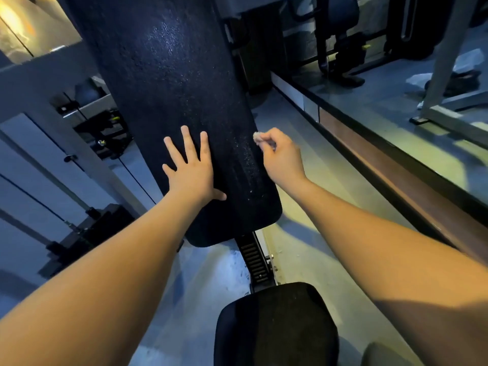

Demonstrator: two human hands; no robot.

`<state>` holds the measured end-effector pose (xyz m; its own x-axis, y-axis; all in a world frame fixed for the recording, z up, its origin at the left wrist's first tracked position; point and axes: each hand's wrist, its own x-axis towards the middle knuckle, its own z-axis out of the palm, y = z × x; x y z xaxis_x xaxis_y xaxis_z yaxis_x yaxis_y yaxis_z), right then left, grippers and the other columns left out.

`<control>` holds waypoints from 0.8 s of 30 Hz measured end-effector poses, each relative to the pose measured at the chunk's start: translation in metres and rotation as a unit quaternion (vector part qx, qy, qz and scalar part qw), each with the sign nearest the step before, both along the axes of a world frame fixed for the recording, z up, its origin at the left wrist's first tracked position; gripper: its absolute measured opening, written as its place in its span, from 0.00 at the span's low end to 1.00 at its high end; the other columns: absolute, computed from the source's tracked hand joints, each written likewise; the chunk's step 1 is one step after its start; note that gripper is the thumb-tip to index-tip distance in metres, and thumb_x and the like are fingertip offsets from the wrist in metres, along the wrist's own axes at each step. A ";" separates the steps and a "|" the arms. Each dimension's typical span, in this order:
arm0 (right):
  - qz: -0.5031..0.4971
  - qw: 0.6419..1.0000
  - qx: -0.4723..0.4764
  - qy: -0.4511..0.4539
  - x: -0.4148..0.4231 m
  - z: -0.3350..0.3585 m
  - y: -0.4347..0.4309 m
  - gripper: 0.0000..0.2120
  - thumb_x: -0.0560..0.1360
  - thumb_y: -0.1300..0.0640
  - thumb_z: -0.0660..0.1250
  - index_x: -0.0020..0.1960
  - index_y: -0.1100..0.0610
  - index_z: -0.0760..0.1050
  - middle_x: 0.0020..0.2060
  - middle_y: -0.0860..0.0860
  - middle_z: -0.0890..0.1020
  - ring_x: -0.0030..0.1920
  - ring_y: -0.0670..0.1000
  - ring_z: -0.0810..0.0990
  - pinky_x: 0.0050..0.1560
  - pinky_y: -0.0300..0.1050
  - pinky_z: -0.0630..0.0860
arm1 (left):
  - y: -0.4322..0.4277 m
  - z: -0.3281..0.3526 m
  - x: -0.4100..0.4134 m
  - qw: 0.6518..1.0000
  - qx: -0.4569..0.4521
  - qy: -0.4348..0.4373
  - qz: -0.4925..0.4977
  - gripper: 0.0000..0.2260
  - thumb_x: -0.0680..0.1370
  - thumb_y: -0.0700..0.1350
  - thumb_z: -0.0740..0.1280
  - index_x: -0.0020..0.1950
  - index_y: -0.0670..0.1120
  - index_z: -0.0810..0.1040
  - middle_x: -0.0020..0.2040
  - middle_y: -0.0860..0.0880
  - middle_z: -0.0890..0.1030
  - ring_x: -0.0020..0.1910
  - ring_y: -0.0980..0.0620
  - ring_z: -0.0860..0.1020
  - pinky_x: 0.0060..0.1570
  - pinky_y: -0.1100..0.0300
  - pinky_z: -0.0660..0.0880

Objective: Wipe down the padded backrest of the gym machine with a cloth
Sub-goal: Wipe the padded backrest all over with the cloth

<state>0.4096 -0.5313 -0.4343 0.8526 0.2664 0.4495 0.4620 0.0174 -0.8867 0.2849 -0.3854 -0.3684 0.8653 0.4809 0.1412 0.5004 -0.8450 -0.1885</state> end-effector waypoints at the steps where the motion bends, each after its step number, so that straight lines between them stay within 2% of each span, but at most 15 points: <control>1: 0.000 1.000 -0.001 -0.005 -0.002 -0.005 0.002 0.07 0.83 0.58 0.65 0.52 0.47 0.79 0.56 0.47 0.83 0.55 0.41 0.81 0.57 0.29 0.74 | -0.001 -0.005 0.002 1.000 0.003 0.004 0.007 0.69 0.64 0.60 0.81 0.78 0.49 0.26 0.73 0.42 0.19 0.74 0.29 0.27 0.71 0.25 0.52; 5: -0.049 0.997 -0.059 0.002 -0.034 -0.074 -0.015 0.08 0.82 0.62 0.64 0.55 0.53 0.81 0.51 0.44 0.80 0.50 0.41 0.76 0.50 0.22 0.68 | -0.002 -0.019 0.012 0.999 0.030 -0.014 0.024 0.69 0.64 0.57 0.82 0.78 0.46 0.27 0.74 0.37 0.22 0.73 0.25 0.30 0.69 0.23 0.54; 7: -0.040 0.997 -0.066 0.027 -0.039 -0.091 -0.020 0.08 0.83 0.62 0.64 0.53 0.53 0.80 0.51 0.45 0.81 0.51 0.44 0.79 0.51 0.30 0.72 | -0.001 -0.021 0.013 0.999 0.033 -0.020 0.021 0.69 0.64 0.57 0.82 0.78 0.45 0.27 0.75 0.37 0.22 0.74 0.24 0.30 0.69 0.23 0.54; 8: -0.034 0.996 -0.063 0.050 -0.034 -0.086 -0.018 0.07 0.83 0.62 0.63 0.52 0.52 0.79 0.51 0.47 0.82 0.52 0.46 0.80 0.50 0.34 0.74 | 0.000 -0.022 0.013 0.999 0.038 -0.022 0.020 0.69 0.64 0.57 0.82 0.78 0.45 0.27 0.75 0.36 0.23 0.74 0.24 0.30 0.70 0.24 0.55; 10: -0.030 0.994 -0.049 0.089 -0.017 -0.059 -0.008 0.07 0.84 0.60 0.62 0.51 0.51 0.76 0.52 0.47 0.83 0.51 0.47 0.80 0.45 0.35 0.72 | 0.001 -0.023 0.013 0.999 0.040 -0.024 0.021 0.69 0.64 0.58 0.82 0.78 0.45 0.27 0.75 0.36 0.23 0.74 0.24 0.31 0.70 0.24 0.55; 13: -0.023 0.994 -0.008 0.102 0.004 -0.026 0.007 0.06 0.85 0.57 0.62 0.50 0.51 0.75 0.51 0.44 0.82 0.46 0.42 0.79 0.40 0.30 0.71 | 0.001 -0.024 0.014 0.998 0.043 -0.030 0.021 0.69 0.64 0.58 0.82 0.78 0.46 0.27 0.75 0.36 0.23 0.74 0.24 0.31 0.70 0.25 0.56; 15: -0.015 0.992 -0.008 0.128 0.011 -0.037 0.012 0.06 0.85 0.55 0.62 0.49 0.50 0.74 0.49 0.43 0.81 0.44 0.40 0.77 0.40 0.34 0.72 | 0.000 -0.024 0.014 0.999 0.037 -0.032 0.021 0.69 0.64 0.58 0.82 0.78 0.45 0.27 0.75 0.36 0.23 0.74 0.24 0.31 0.70 0.25 0.56; 18: 0.022 0.981 -0.020 0.191 0.015 -0.056 0.009 0.10 0.83 0.53 0.65 0.43 0.49 0.72 0.45 0.48 0.81 0.38 0.48 0.76 0.38 0.43 0.71 | 0.002 -0.026 0.016 0.999 0.041 -0.027 0.021 0.69 0.64 0.58 0.82 0.78 0.44 0.27 0.75 0.35 0.23 0.73 0.23 0.31 0.70 0.24 0.56; 20: 0.051 0.976 0.002 0.211 0.025 -0.041 0.011 0.10 0.83 0.56 0.66 0.42 0.51 0.73 0.47 0.54 0.83 0.35 0.52 0.77 0.35 0.46 0.72 | 0.003 -0.026 0.017 0.998 0.042 -0.029 0.022 0.69 0.64 0.59 0.81 0.78 0.44 0.26 0.74 0.35 0.23 0.73 0.22 0.31 0.69 0.24 0.56; 22: 0.055 0.979 0.033 0.195 0.037 -0.016 0.014 0.08 0.83 0.56 0.67 0.45 0.54 0.74 0.53 0.60 0.84 0.45 0.58 0.82 0.44 0.50 0.77 | 0.003 -0.027 0.017 0.998 0.044 -0.032 0.015 0.69 0.64 0.59 0.81 0.78 0.44 0.26 0.75 0.35 0.23 0.73 0.23 0.31 0.69 0.24 0.56; 23: 0.055 0.981 0.042 0.181 0.039 -0.007 0.016 0.08 0.83 0.54 0.67 0.45 0.55 0.75 0.50 0.60 0.83 0.47 0.58 0.82 0.48 0.48 0.76 | 0.004 -0.026 0.016 0.998 0.046 -0.033 0.012 0.68 0.64 0.58 0.81 0.78 0.44 0.27 0.75 0.35 0.24 0.73 0.23 0.31 0.69 0.24 0.56; 24: 0.058 0.983 0.043 0.167 0.039 -0.004 0.017 0.09 0.83 0.53 0.67 0.45 0.55 0.74 0.46 0.57 0.81 0.44 0.55 0.79 0.47 0.46 0.73 | 0.005 -0.026 0.016 0.998 0.046 -0.035 0.010 0.68 0.65 0.58 0.81 0.78 0.44 0.27 0.75 0.35 0.24 0.73 0.23 0.31 0.70 0.24 0.56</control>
<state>0.4482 -0.5145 -0.4383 0.9224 0.3449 0.1738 0.1347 0.1344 -0.9817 0.3009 -0.3805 -0.3944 0.8420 0.4808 0.2446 0.5320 -0.8151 -0.2294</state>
